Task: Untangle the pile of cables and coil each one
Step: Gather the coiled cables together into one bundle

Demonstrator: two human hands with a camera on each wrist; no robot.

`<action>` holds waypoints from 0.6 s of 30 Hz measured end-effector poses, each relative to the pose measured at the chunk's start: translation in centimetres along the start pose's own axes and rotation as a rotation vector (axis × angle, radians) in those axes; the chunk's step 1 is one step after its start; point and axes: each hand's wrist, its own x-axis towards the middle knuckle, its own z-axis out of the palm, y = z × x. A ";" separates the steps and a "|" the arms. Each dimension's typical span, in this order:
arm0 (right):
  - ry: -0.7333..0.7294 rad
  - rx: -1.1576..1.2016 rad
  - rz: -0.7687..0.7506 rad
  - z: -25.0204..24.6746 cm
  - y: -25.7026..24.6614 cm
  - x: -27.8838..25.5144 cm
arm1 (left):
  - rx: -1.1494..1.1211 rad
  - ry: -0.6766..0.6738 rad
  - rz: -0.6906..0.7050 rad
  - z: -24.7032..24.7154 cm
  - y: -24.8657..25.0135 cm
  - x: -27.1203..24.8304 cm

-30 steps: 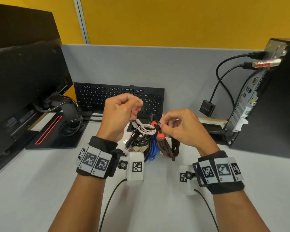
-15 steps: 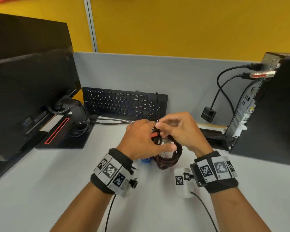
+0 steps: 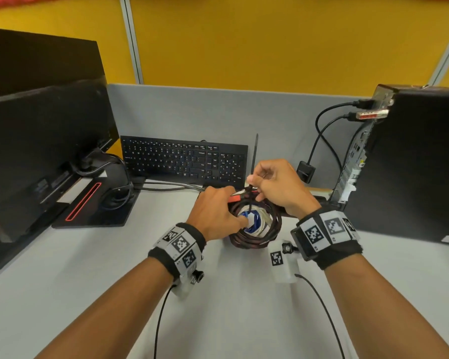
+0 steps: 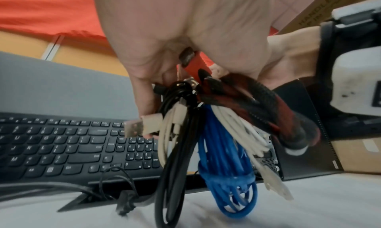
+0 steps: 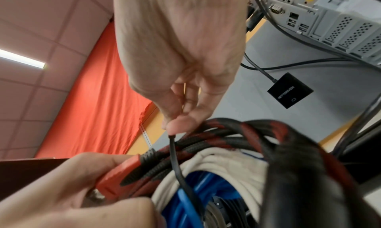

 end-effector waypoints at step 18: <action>0.011 0.030 -0.119 -1.9 0.6 -1.2 | -0.013 -0.174 0.013 -0.9 0.3 3.2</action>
